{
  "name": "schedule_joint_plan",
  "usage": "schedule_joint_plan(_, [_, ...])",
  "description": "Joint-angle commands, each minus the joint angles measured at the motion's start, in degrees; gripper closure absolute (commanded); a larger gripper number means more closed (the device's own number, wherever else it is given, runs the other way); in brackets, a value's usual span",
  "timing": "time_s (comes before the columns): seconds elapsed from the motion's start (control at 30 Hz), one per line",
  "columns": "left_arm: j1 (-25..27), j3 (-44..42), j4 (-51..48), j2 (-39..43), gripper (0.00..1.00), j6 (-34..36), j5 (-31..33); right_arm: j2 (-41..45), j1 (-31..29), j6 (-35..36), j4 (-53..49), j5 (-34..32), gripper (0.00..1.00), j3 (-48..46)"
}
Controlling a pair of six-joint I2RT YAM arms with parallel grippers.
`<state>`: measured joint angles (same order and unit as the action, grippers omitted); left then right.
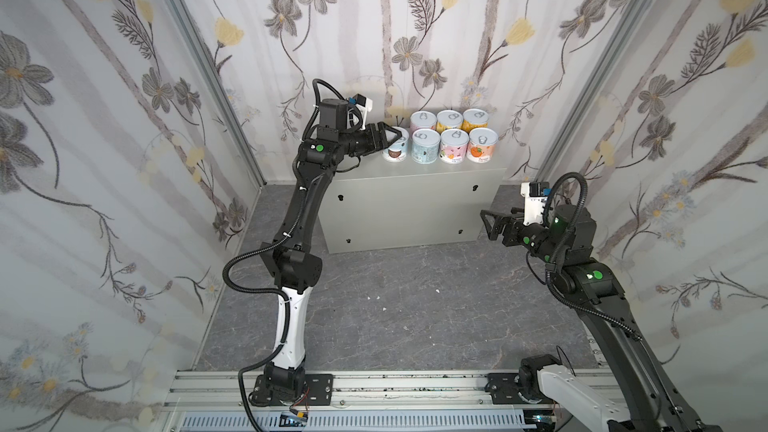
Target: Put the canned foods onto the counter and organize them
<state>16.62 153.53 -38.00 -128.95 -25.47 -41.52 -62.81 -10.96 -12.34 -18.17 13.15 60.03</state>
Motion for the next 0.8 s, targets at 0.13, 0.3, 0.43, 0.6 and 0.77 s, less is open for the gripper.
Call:
schedule_joint_plan(0.13, [0.4, 0.2, -4.2, 0.9, 0.24, 3.1, 1.5, 0.4, 0.0, 0.4, 1.2, 0.3, 0.0, -0.8])
schedule_joint_plan(0.3, [0.6, -0.7, -4.3, 1.4, 0.25, 3.3, 1.4, 0.5, 0.0, 0.4, 1.4, 0.3, 0.0, -1.1])
schedule_joint_plan(0.43, [0.8, -1.2, -4.2, 1.6, 0.25, 3.2, 1.6, 0.8, -0.1, 0.4, 1.4, 0.3, 0.0, -1.2])
schedule_joint_plan(0.6, [0.8, -1.7, -3.9, 1.9, 0.25, 3.2, 1.6, 1.0, 0.0, 0.4, 1.4, 0.1, 0.0, -1.5])
schedule_joint_plan(0.77, [1.1, -1.7, -3.4, 1.8, 0.25, 3.1, 1.4, 1.2, 0.1, 0.4, 1.4, 0.1, 0.0, -1.6])
